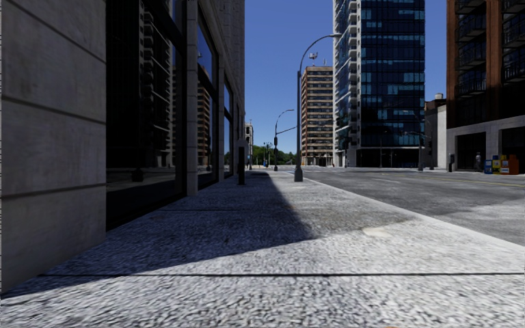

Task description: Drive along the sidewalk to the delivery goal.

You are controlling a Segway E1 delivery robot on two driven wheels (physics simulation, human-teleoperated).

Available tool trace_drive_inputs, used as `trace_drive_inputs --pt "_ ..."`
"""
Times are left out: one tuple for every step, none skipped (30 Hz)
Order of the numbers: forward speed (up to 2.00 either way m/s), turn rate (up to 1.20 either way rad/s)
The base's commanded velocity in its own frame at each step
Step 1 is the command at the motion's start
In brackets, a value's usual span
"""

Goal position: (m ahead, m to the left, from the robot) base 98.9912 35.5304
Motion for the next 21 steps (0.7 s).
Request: trace_drive_inputs --pt "2.0 0.0" --pt "2.0 0.0" --pt "2.0 0.0" --pt "2.0 0.0" --pt "2.0 0.0" --pt "2.0 0.0" --pt "2.0 0.0" --pt "2.0 0.0" --pt "2.0 0.0" --pt "2.0 0.0" --pt "2.0 0.0" --pt "2.0 0.0" --pt "2.0 0.0" --pt "2.0 0.0" --pt "2.0 0.0" --pt "2.0 0.0" --pt "2.0 0.0" --pt "2.0 0.0" --pt "2.0 0.0" --pt "2.0 0.0" --pt "2.0 0.0"
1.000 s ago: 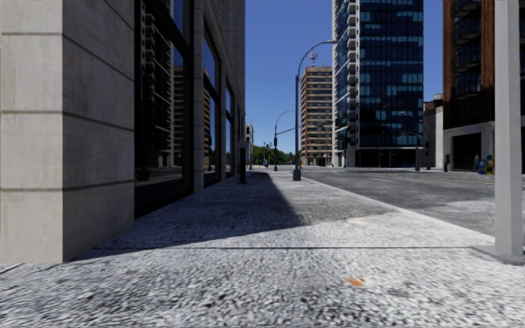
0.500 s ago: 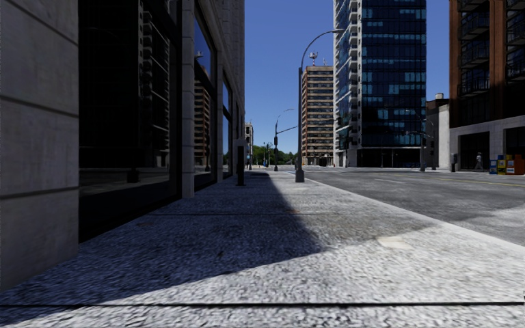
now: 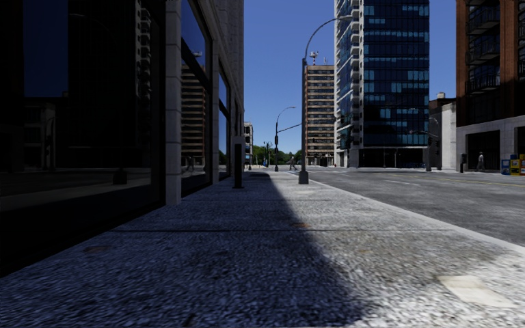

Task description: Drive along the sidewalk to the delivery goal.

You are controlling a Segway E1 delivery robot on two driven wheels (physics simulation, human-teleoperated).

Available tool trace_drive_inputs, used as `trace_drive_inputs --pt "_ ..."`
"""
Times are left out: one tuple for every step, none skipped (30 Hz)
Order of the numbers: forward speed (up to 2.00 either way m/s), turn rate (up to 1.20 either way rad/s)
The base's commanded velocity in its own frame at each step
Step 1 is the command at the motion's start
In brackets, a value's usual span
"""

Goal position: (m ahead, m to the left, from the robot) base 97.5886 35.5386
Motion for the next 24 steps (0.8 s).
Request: trace_drive_inputs --pt "2.0 0.0" --pt "2.0 0.0" --pt "2.0 0.0" --pt "2.0 0.0" --pt "2.0 0.0" --pt "2.0 0.0" --pt "2.0 0.0" --pt "2.0 0.0" --pt "2.0 0.0" --pt "2.0 0.0" --pt "2.0 0.0" --pt "2.0 0.0" --pt "2.0 0.0" --pt "2.0 0.0" --pt "2.0 0.0" --pt "2.0 0.0" --pt "2.0 0.0" --pt "2.0 0.0" --pt "2.0 0.0" --pt "2.0 0.0" --pt "2.0 0.0" --pt "2.0 0.0" --pt "2.0 0.0" --pt "2.0 0.0"
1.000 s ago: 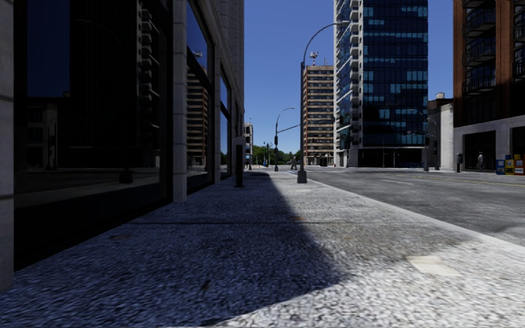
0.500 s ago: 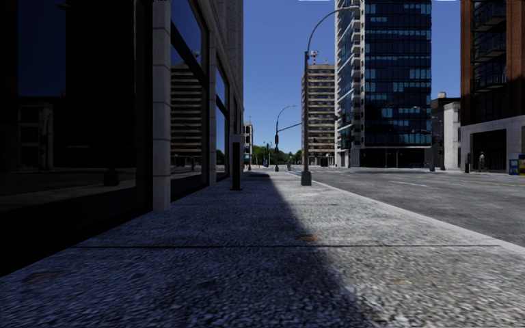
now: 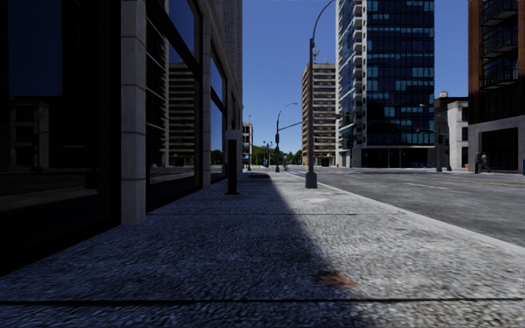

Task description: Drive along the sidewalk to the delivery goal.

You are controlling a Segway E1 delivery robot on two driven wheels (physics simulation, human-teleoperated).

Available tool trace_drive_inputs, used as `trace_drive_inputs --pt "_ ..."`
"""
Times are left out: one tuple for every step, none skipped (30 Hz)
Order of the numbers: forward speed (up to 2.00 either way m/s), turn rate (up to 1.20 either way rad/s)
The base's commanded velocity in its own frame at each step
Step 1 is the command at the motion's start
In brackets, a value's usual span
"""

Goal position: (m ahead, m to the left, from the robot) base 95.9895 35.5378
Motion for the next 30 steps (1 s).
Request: trace_drive_inputs --pt "2.0 0.0" --pt "2.0 0.0" --pt "2.0 0.0" --pt "2.0 0.0" --pt "2.0 0.0" --pt "2.0 0.0" --pt "2.0 0.0" --pt "2.0 0.0" --pt "2.0 0.0" --pt "2.0 0.0" --pt "2.0 0.0" --pt "2.0 0.0" --pt "2.0 0.0" --pt "2.0 0.0" --pt "2.0 0.0" --pt "2.0 0.0" --pt "2.0 0.0" --pt "2.0 0.0" --pt "2.0 0.0" --pt "2.0 0.0" --pt "2.0 0.0" --pt "2.0 0.0" --pt "2.0 0.0" --pt "2.0 0.0" --pt "2.0 0.0" --pt "2.0 0.0" --pt "2.0 0.0" --pt "2.0 0.0" --pt "2.0 0.0" --pt "2.0 0.0"
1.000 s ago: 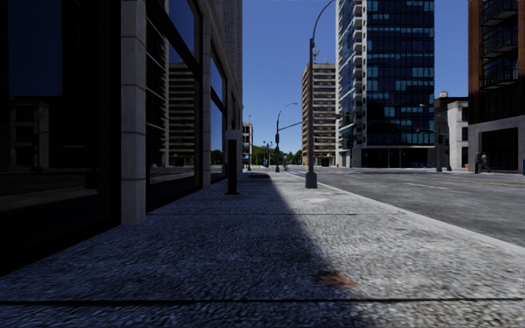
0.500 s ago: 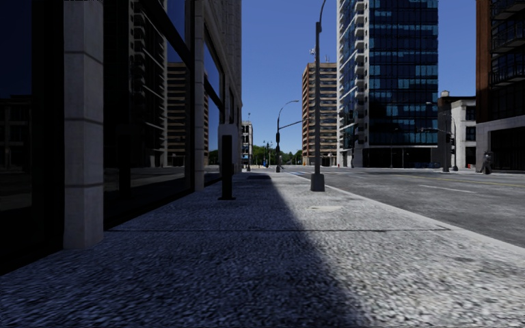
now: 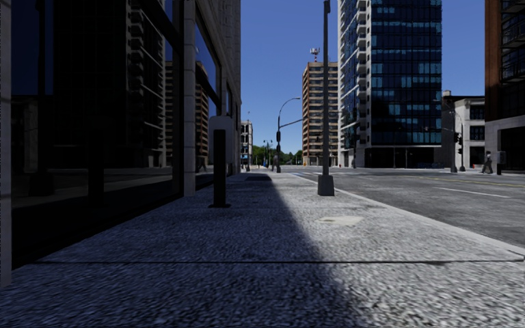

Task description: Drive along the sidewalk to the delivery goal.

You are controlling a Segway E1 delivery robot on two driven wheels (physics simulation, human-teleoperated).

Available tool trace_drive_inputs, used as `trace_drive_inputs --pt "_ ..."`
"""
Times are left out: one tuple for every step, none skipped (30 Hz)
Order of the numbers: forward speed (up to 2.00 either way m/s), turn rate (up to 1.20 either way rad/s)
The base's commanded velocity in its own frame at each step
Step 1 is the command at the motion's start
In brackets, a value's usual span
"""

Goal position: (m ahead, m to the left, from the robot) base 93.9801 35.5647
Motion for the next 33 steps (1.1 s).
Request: trace_drive_inputs --pt "2.0 0.0" --pt "2.0 0.0" --pt "2.0 0.0" --pt "2.0 0.0" --pt "2.0 0.0" --pt "2.0 0.0" --pt "2.0 0.0" --pt "2.0 0.0" --pt "2.0 0.0" --pt "2.0 0.0" --pt "2.0 0.0" --pt "2.0 0.0" --pt "2.0 0.0" --pt "2.0 0.0" --pt "2.0 0.0" --pt "2.0 0.0" --pt "2.0 0.0" --pt "2.0 0.0" --pt "2.0 0.0" --pt "2.0 0.0" --pt "2.0 0.0" --pt "2.0 0.0" --pt "2.0 0.0" --pt "2.0 0.0" --pt "2.0 0.0" --pt "2.0 0.0" --pt "2.0 0.0" --pt "2.0 0.0" --pt "2.0 0.0" --pt "2.0 0.0" --pt "2.0 0.0" --pt "2.0 0.0" --pt "2.0 0.0"
